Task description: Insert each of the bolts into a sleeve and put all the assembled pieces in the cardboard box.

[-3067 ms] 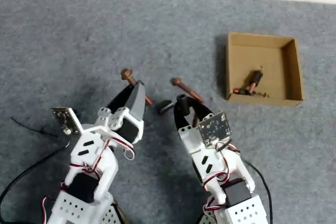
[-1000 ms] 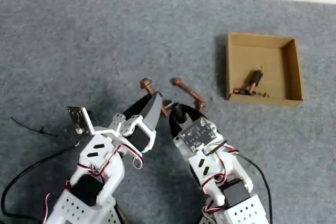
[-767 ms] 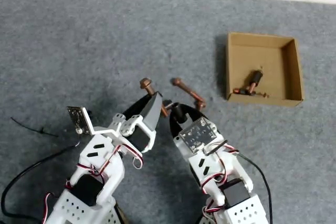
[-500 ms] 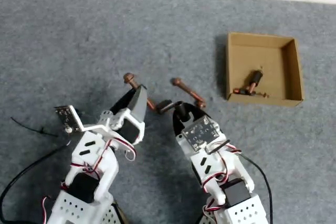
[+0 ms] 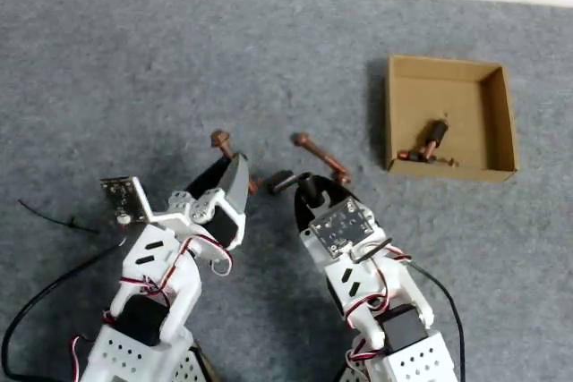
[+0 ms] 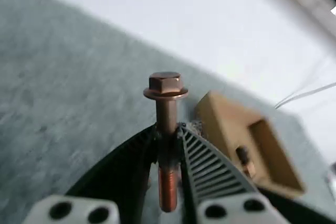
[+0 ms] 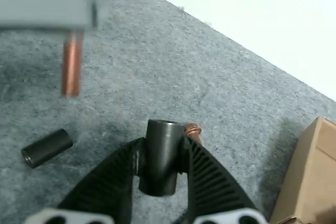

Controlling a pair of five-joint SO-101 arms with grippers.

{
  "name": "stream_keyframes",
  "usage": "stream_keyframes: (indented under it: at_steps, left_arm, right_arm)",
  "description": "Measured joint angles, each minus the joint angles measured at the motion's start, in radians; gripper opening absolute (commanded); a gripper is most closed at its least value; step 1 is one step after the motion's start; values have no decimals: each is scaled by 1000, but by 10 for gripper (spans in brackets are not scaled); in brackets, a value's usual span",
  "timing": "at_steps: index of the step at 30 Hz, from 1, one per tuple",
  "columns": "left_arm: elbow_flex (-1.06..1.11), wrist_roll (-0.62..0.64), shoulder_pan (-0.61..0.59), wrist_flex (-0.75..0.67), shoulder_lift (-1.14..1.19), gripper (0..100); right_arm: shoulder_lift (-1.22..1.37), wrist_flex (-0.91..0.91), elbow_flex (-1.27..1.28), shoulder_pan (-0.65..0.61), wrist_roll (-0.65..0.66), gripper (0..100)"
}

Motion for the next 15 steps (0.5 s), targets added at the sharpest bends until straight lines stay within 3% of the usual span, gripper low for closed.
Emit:
stream_keyframes:
  at_steps: [6,10,15]
  left_arm:
    - [-104,-91,0,276,0,8]
    - [-135,-107,0,311,28,8]
    - [-207,-144,-23,298,245,8]
  right_arm:
    - [0,0,0,0,0,5]
    - [0,0,0,0,0,5]
    - [0,0,0,0,0,5]
